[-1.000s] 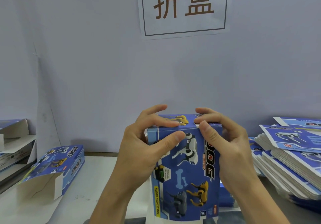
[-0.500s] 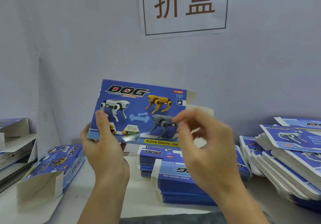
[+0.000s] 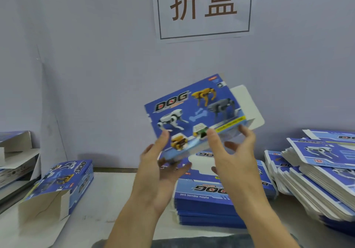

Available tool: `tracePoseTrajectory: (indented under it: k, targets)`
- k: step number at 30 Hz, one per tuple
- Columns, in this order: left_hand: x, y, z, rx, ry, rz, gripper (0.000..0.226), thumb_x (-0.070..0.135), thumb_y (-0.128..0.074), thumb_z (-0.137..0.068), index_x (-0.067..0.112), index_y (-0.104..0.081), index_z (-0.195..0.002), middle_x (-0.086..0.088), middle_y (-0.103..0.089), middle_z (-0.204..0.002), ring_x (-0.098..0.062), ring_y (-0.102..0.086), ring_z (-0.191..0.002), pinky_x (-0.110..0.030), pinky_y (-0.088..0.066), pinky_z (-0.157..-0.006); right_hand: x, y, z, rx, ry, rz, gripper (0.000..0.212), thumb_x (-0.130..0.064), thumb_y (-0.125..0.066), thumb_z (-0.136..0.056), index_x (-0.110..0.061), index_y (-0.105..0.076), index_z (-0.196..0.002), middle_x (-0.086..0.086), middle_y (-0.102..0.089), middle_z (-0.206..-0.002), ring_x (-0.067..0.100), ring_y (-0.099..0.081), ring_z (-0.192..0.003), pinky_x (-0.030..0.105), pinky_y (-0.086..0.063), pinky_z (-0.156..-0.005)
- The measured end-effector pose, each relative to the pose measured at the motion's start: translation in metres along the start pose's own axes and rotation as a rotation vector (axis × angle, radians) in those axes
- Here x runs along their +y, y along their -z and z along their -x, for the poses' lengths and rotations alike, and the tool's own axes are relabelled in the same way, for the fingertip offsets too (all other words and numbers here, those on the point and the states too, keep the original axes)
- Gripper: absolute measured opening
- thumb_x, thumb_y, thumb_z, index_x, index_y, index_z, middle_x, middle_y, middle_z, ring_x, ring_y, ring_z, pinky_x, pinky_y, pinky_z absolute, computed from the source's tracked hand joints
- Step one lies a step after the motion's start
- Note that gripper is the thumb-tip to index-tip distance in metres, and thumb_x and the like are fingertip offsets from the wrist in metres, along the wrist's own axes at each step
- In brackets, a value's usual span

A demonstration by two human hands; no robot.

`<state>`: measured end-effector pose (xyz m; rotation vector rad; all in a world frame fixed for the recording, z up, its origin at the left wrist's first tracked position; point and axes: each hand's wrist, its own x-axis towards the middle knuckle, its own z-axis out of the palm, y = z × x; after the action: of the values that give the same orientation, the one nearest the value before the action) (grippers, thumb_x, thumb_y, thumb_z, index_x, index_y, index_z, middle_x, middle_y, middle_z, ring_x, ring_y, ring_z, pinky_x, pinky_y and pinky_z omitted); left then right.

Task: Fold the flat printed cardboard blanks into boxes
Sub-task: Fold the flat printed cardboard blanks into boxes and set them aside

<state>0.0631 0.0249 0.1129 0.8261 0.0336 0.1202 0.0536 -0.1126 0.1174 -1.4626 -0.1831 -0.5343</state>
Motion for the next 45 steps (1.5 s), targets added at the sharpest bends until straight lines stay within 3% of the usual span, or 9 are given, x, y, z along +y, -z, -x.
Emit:
tracePoseTrajectory:
  k: [7, 13, 18, 22, 25, 29, 36, 39, 45]
  targets:
    - [-0.020, -0.004, 0.007, -0.301, 0.054, -0.734, 0.094, 0.047, -0.086, -0.056, 0.036, -0.040, -0.138, 0.011, -0.076, -0.104, -0.014, -0.068, -0.110, -0.049, -0.056, -0.092, 0.002, 0.036, -0.012, 0.112, 0.028, -0.217, 0.097, -0.066, -0.080, -0.057, -0.066, -0.024, -0.136, 0.004, -0.058, -0.136, 0.026, -0.054, -0.130, 0.062, -0.049, -0.098]
    - [-0.003, -0.001, 0.003, -0.160, -0.164, -0.565, 0.113, 0.072, -0.076, -0.053, 0.043, -0.028, -0.151, 0.008, -0.062, -0.132, -0.002, -0.070, -0.098, -0.037, -0.058, -0.088, 0.005, 0.054, -0.022, 0.045, 0.097, -0.201, 0.085, -0.049, -0.085, -0.055, -0.070, -0.041, -0.124, 0.002, -0.070, -0.118, 0.020, -0.067, -0.113, 0.054, -0.056, -0.089]
    - [0.017, 0.010, 0.000, -0.197, -0.391, -0.546, 0.094, 0.083, -0.073, -0.050, 0.063, -0.039, -0.135, 0.015, -0.059, -0.138, -0.012, -0.062, -0.122, -0.048, -0.048, -0.105, 0.008, 0.052, -0.017, -0.339, 0.094, 0.176, 0.110, -0.044, -0.096, -0.056, -0.081, -0.021, -0.128, -0.025, -0.045, -0.117, -0.008, -0.065, -0.095, 0.012, -0.053, -0.058]
    - [0.018, 0.007, 0.006, -0.258, -0.465, -0.492, 0.054, 0.064, -0.077, -0.068, 0.062, -0.051, -0.116, 0.003, -0.075, -0.112, -0.027, -0.077, -0.088, -0.038, -0.062, -0.064, 0.014, 0.043, -0.010, -0.611, 0.076, 0.287, 0.106, -0.036, -0.091, -0.068, -0.084, -0.014, -0.124, -0.030, -0.041, -0.124, -0.018, -0.057, -0.100, 0.016, -0.057, -0.072]
    - [0.010, 0.005, 0.006, -0.211, -0.493, -0.457, 0.045, 0.053, -0.071, -0.069, 0.050, -0.054, -0.111, -0.006, -0.077, -0.102, -0.032, -0.076, -0.077, -0.037, -0.060, -0.055, 0.014, 0.033, -0.009, -0.523, 0.053, 0.157, 0.079, -0.061, -0.077, -0.066, -0.071, -0.029, -0.128, -0.012, -0.051, -0.132, 0.007, -0.059, -0.118, 0.026, -0.057, -0.083]
    - [-0.011, -0.005, 0.005, -0.215, -0.520, -0.481, 0.057, 0.055, -0.073, -0.065, 0.043, -0.046, -0.115, -0.003, -0.076, -0.101, -0.027, -0.076, -0.082, -0.035, -0.062, -0.062, 0.020, 0.020, -0.008, -0.259, 0.187, -0.025, 0.056, -0.056, -0.065, -0.086, -0.047, -0.040, -0.135, -0.001, -0.064, -0.119, 0.005, -0.069, -0.099, 0.017, -0.056, -0.075]
    - [-0.024, -0.002, -0.003, -0.109, -0.576, -0.574, 0.062, 0.059, -0.072, -0.063, 0.031, -0.049, -0.113, 0.006, -0.076, -0.102, -0.021, -0.076, -0.085, -0.041, -0.063, -0.070, 0.029, 0.016, -0.005, -0.200, 0.251, -0.023, 0.047, -0.047, -0.060, -0.088, -0.035, -0.054, -0.133, -0.014, -0.069, -0.117, -0.003, -0.065, -0.106, 0.007, -0.049, -0.076]
    - [-0.025, 0.004, -0.006, -0.081, -0.531, -0.637, 0.058, 0.064, -0.069, -0.064, 0.031, -0.052, -0.108, -0.002, -0.074, -0.105, -0.024, -0.076, -0.087, -0.050, -0.062, -0.077, 0.034, 0.015, -0.004, -0.226, 0.146, -0.048, 0.037, -0.050, -0.064, -0.089, -0.032, -0.064, -0.121, -0.006, -0.069, -0.120, 0.008, -0.068, -0.105, 0.021, -0.057, -0.079]
    - [-0.024, 0.010, -0.005, -0.053, -0.429, -0.688, 0.053, 0.060, -0.047, -0.096, 0.011, -0.059, -0.081, -0.002, -0.071, -0.085, -0.018, -0.070, -0.081, -0.032, -0.056, -0.072, 0.040, 0.016, -0.008, -0.156, 0.010, -0.020, 0.047, -0.051, -0.042, -0.101, -0.018, -0.075, -0.093, -0.009, -0.075, -0.098, 0.010, -0.070, -0.097, 0.027, -0.056, -0.082]
